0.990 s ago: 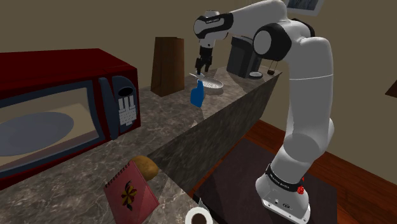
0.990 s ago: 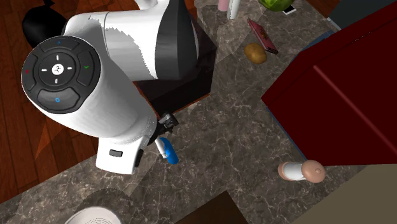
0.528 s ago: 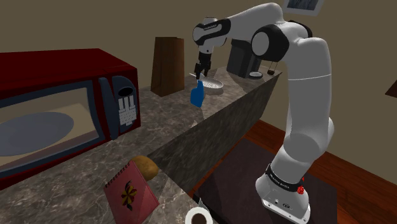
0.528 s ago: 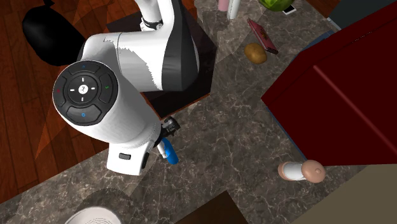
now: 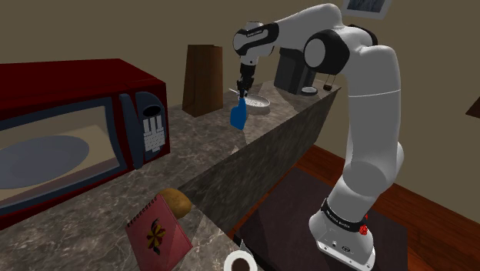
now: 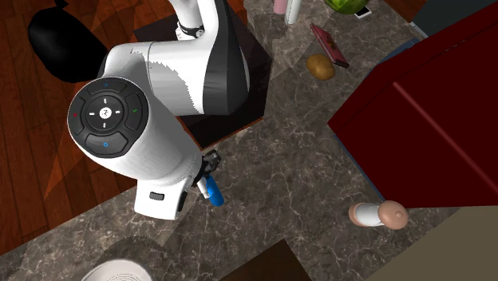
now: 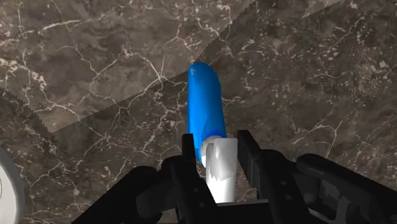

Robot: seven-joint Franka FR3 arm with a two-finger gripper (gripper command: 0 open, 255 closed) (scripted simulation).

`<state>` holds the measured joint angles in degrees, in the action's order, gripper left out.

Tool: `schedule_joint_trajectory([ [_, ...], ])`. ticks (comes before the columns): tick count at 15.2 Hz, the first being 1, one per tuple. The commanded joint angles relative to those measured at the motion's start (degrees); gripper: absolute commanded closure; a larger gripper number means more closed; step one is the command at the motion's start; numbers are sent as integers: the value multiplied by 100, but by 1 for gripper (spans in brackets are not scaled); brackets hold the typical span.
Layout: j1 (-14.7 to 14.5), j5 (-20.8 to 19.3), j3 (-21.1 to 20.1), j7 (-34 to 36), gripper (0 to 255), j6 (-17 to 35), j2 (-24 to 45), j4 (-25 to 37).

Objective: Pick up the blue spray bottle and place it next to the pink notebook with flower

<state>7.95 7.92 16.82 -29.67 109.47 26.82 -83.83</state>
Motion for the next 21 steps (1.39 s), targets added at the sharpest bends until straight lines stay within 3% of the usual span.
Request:
schedule_joint_trajectory([
  [1,0,0,0,0,255,0,0,0],
  [8,0,0,0,0,255,1,0,-1],
  [21,52,-43,30,47,255,-957,-82,883],
])
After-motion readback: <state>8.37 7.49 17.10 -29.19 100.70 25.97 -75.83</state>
